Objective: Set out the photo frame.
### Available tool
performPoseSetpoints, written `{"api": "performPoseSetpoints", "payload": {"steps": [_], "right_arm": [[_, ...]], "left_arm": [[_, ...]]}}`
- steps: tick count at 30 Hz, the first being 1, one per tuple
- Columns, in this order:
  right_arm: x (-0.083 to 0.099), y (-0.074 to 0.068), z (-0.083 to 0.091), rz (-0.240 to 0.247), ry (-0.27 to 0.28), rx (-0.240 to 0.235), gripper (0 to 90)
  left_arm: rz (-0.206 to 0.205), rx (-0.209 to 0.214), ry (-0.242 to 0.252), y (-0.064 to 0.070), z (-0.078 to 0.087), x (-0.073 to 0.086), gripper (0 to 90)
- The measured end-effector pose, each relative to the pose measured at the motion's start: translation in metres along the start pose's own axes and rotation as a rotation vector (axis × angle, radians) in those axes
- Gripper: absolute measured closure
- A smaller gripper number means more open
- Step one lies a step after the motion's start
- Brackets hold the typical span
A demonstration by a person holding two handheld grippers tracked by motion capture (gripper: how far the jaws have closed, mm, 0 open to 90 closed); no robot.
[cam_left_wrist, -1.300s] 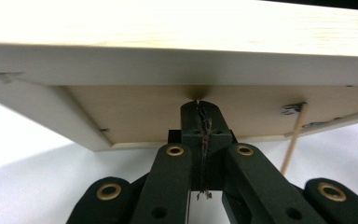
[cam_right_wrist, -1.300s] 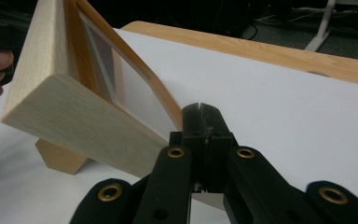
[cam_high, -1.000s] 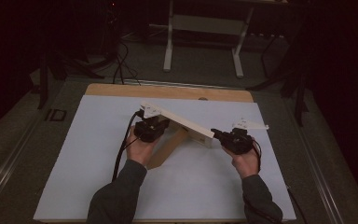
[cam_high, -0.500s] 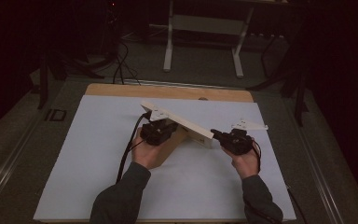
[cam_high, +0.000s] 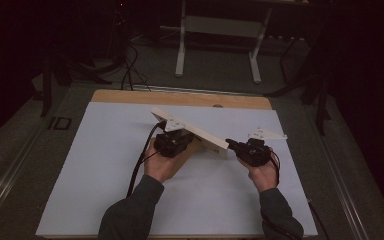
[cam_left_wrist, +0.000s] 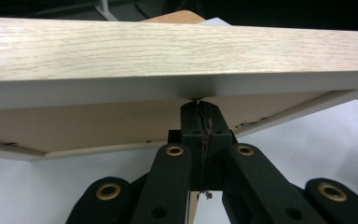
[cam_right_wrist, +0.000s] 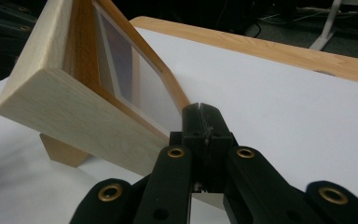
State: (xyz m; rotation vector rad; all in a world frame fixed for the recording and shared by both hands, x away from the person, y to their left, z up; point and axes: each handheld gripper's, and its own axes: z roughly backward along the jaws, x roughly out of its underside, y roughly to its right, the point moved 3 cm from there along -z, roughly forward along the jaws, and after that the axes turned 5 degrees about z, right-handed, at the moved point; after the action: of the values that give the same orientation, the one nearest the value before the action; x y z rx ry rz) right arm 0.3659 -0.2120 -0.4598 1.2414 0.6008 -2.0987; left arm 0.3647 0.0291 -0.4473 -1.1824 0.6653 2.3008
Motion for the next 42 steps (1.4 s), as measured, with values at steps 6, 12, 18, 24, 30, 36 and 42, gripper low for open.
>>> {"api": "performPoseSetpoints", "payload": {"steps": [6,12,18,24,30,36,42], "right_arm": [[0.0,-0.001,0.0,0.003,0.001,-0.002,90.0],[0.0,-0.003,0.0,0.007,-0.002,-0.009,90.0],[0.0,-0.005,0.0,0.012,-0.004,-0.015,90.0],[0.0,-0.008,0.0,0.019,-0.006,-0.029,90.0],[0.001,-0.01,0.001,0.027,-0.009,-0.034,90.0],[0.001,-0.015,0.001,0.037,-0.008,-0.046,90.0],[0.001,-0.02,0.0,0.05,-0.011,-0.056,90.0]], "left_arm": [[-0.006,0.002,-0.006,0.003,-0.002,0.0,90.0],[-0.009,0.006,-0.008,0.004,-0.003,0.001,90.0],[-0.019,0.007,-0.016,0.007,-0.005,0.001,90.0],[-0.026,0.01,-0.022,0.009,-0.007,0.002,90.0],[-0.036,0.007,-0.028,0.01,-0.009,0.002,90.0],[-0.041,0.006,-0.033,0.01,-0.011,0.002,90.0],[-0.034,0.009,-0.033,0.008,-0.011,0.002,90.0]]}}
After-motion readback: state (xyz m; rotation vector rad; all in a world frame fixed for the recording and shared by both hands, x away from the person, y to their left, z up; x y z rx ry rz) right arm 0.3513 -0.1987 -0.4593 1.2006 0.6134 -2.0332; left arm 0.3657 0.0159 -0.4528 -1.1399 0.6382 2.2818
